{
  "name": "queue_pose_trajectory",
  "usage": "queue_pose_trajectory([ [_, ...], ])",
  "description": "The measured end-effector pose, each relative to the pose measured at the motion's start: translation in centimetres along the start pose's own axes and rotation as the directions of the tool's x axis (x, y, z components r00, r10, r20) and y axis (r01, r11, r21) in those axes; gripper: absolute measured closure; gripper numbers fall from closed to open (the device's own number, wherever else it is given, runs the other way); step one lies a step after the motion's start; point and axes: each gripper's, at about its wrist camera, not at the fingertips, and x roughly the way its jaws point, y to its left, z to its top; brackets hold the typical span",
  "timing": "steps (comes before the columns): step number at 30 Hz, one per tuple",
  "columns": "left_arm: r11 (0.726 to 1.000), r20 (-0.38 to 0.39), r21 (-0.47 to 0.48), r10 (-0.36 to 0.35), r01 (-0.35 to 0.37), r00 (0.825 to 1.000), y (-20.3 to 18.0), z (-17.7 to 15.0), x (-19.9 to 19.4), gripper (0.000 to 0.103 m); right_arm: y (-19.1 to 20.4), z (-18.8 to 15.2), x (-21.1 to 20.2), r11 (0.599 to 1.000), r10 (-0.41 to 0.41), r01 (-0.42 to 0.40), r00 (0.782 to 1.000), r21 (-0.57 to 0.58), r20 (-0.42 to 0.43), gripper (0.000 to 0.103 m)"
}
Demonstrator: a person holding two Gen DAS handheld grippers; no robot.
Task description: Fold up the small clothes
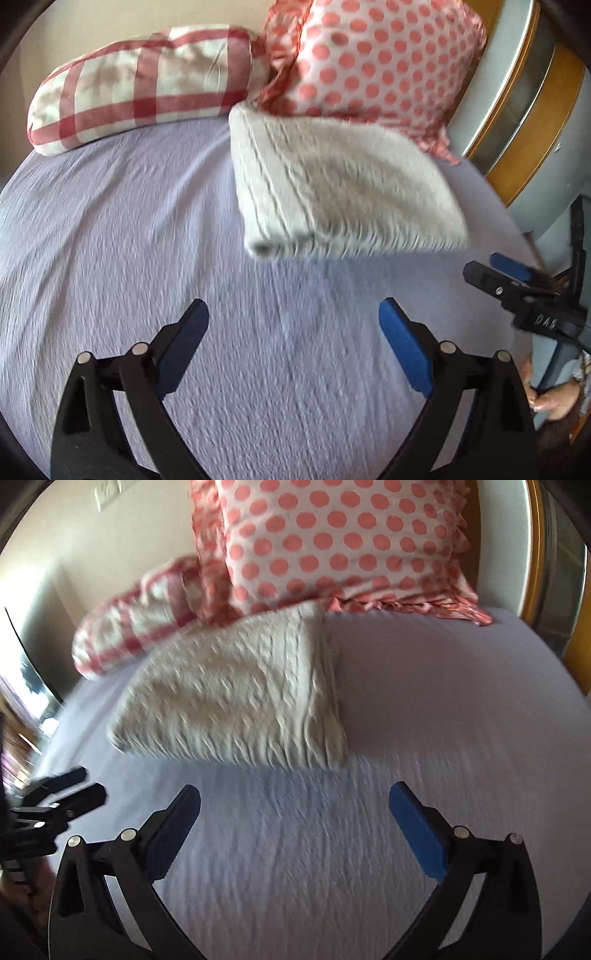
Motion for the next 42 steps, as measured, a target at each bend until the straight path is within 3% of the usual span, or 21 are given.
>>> queue_pose_trajectory([
  [3, 0.994, 0.013, 0.037, 0.099, -0.100, 0.995, -0.7, -0.3, 0.6, 0.009, 0.8, -1.2, 0.9, 0.998, -0.042, 0.041, 0.999, -0.042, -0.027, 0.001],
  [7, 0.990, 0.002, 0.056, 0.129, -0.129, 0.992, -0.9, -0.6, 1.4, 0.009, 1.3, -1.9, 2.1, 0.997, -0.057, 0.054, 0.996, -0.053, -0.063, 0.001],
  [16, 0.992, -0.040, 0.068, 0.105, -0.103, 0.994, -1.8, -1.2, 3.0, 0.009, 1.1, -2.5, 2.6, 0.995, -0.085, 0.081, 0.993, -0.053, -0.083, 0.001],
  [31, 0.981, -0.039, 0.088, 0.179, -0.175, 0.983, -2.1, -1.4, 3.7, 0.002, 1.4, -2.6, 2.8, 0.991, -0.118, 0.111, 0.989, -0.078, -0.091, 0.001],
  [42, 0.981, -0.041, 0.084, 0.176, -0.172, 0.984, -2.1, -1.3, 3.7, 0.002, 1.5, -2.6, 2.8, 0.991, -0.119, 0.112, 0.989, -0.077, -0.091, 0.001],
])
